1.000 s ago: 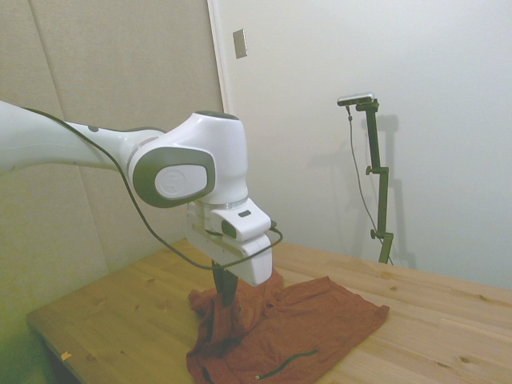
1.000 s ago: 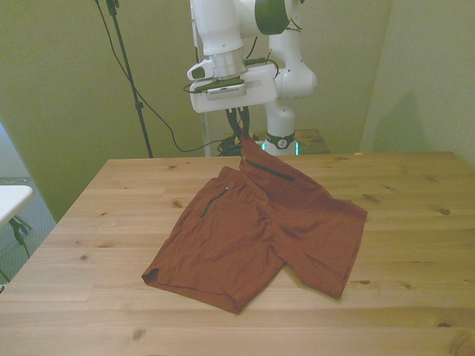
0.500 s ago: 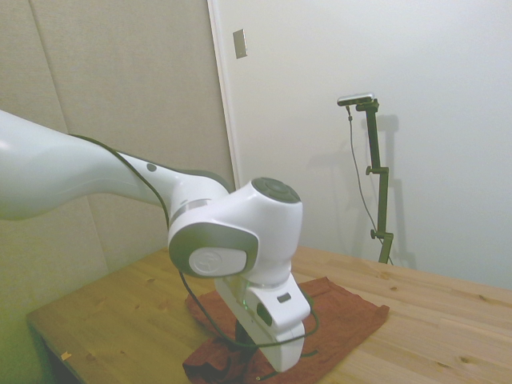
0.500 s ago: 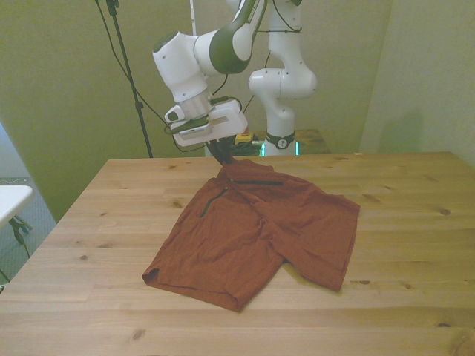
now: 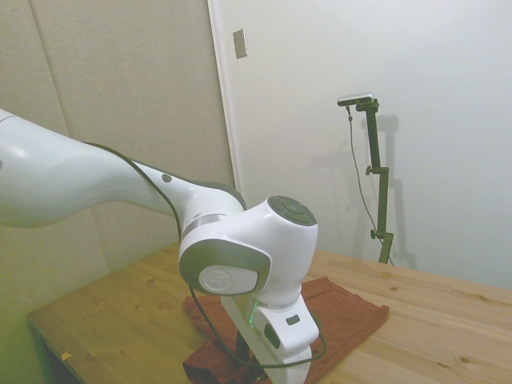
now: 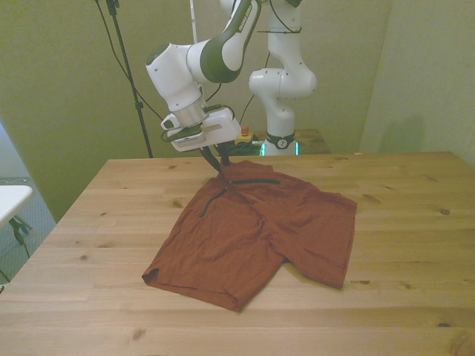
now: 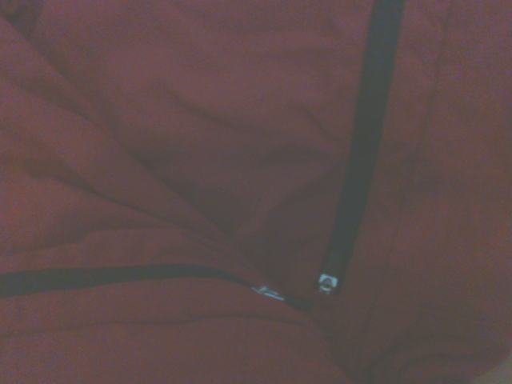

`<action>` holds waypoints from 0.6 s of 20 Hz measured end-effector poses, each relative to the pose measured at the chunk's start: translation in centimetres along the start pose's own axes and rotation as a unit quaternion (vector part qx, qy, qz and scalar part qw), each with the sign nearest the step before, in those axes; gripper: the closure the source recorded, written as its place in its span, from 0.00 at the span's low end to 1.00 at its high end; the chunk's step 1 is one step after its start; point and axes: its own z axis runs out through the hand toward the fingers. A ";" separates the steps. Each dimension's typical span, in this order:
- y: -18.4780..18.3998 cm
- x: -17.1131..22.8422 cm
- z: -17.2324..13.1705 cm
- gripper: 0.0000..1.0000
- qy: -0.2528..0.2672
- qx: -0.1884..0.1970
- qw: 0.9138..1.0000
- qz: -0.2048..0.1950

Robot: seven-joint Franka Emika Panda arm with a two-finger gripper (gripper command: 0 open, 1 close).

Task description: Fold the shorts

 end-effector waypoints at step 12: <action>-0.4 -6.4 -3.1 0.00 0.139 -0.176 0.974 -0.014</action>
